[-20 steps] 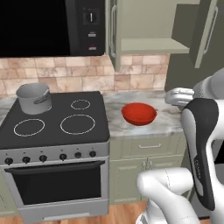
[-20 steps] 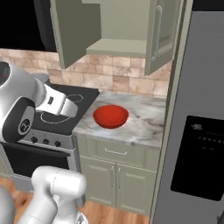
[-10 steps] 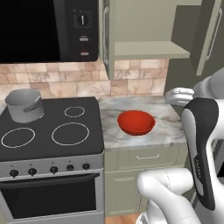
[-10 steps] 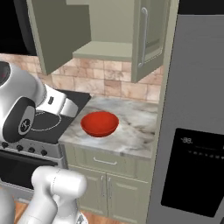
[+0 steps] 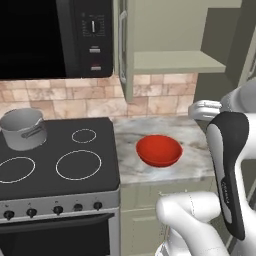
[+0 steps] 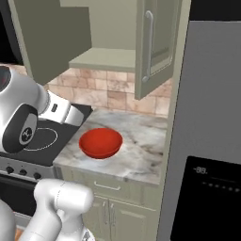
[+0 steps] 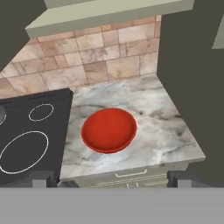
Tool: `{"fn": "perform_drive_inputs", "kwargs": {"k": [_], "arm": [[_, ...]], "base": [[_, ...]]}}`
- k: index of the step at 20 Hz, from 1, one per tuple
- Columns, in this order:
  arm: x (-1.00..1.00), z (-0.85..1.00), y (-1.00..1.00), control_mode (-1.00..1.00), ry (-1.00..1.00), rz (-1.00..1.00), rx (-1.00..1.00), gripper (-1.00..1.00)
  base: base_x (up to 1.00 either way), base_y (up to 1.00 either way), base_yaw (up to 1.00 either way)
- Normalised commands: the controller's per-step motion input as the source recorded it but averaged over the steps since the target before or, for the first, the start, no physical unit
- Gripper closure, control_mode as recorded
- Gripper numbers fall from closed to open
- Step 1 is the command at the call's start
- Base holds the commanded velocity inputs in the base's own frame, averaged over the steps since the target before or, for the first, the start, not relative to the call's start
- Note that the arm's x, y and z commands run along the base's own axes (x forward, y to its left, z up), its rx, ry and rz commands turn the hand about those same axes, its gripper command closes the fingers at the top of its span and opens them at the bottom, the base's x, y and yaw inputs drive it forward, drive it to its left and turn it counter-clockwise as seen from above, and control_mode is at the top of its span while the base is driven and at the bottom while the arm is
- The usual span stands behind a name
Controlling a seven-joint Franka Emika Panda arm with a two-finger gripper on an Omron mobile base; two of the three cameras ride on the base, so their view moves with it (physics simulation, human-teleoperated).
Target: Open the cabinet and move the ladle to the pot. Then close the cabinet.
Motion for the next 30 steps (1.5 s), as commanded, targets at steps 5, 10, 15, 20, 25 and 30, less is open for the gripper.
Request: {"fn": "perform_drive_inputs", "kwargs": {"k": [5, 10, 15, 20, 25, 30], "arm": [[0.0, 0.0, 0.0, 1.0, 0.0, 0.0, 0.0, -1.0], [0.0, 0.0, 0.0, 1.0, 0.0, 0.0, 0.0, -1.0], [0.0, 0.0, 0.0, 1.0, 0.0, 0.0, 0.0, -1.0], [0.0, 0.0, 0.0, 1.0, 0.0, 0.0, 0.0, -1.0], [0.0, 0.0, 0.0, 1.0, 0.0, 0.0, 0.0, -1.0], [0.0, 0.0, 0.0, 1.0, 0.0, 0.0, 0.0, -1.0]], "base": [[0.48, -0.19, 0.0], [0.68, -0.02, -0.02], [0.68, 0.0, -0.03], [0.53, 0.0, -0.02], [0.49, 0.0, -0.04], [0.38, 0.0, -0.05]]}}
